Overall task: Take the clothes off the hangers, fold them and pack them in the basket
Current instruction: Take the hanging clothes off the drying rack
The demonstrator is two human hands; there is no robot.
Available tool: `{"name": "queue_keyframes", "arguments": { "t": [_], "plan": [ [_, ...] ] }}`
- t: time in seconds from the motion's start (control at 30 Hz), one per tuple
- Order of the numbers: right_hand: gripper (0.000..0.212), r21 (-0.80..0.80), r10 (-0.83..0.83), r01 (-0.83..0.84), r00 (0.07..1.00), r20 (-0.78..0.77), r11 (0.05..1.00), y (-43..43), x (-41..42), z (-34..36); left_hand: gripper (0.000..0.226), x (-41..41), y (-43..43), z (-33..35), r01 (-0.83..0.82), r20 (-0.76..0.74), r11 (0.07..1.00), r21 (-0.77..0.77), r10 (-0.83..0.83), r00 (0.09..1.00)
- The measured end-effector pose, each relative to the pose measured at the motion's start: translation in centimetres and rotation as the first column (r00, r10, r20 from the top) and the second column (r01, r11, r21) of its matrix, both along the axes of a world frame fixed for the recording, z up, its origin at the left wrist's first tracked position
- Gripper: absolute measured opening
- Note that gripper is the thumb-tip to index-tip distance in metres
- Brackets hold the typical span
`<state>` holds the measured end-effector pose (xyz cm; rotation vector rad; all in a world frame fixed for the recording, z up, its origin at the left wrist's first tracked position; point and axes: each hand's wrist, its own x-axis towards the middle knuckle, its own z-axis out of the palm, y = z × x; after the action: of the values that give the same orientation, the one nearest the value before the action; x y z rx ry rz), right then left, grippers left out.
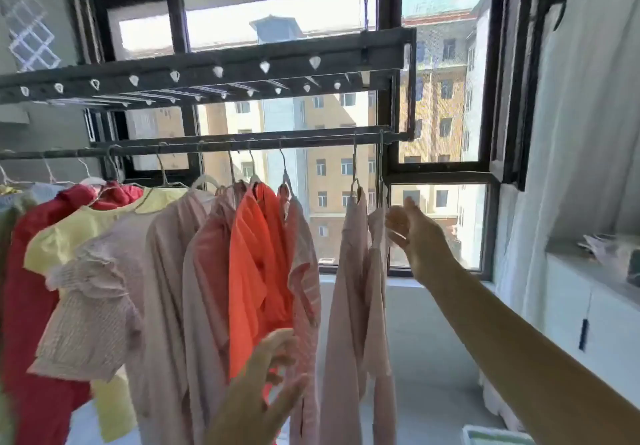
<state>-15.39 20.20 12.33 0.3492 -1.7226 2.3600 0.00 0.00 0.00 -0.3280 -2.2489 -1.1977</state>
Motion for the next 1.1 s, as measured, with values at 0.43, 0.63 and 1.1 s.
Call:
{"name": "queue_keyframes", "arguments": {
  "t": [0.43,0.63,1.1],
  "plan": [
    [0.034,-0.078,0.175,-0.173,0.984,0.015,0.982,-1.3,-17.8,1.2,0.028,-16.9,6.6,11.2,-0.101,-0.187,0.995,-0.025,0.095,0.978],
    [0.045,-0.329,0.583,-0.531,0.809,0.078,0.781,-0.3,-20.3,2.2,0.041,-23.0,8.9,15.0,-0.288,-0.109,0.949,-0.130,0.275,0.955],
    [0.027,-0.339,0.841,-0.819,0.527,-0.123,0.464,2.9,-20.8,5.9,0.012,-29.0,10.4,17.3,-0.492,0.315,0.869,0.058,0.452,0.835]
  ]
}}
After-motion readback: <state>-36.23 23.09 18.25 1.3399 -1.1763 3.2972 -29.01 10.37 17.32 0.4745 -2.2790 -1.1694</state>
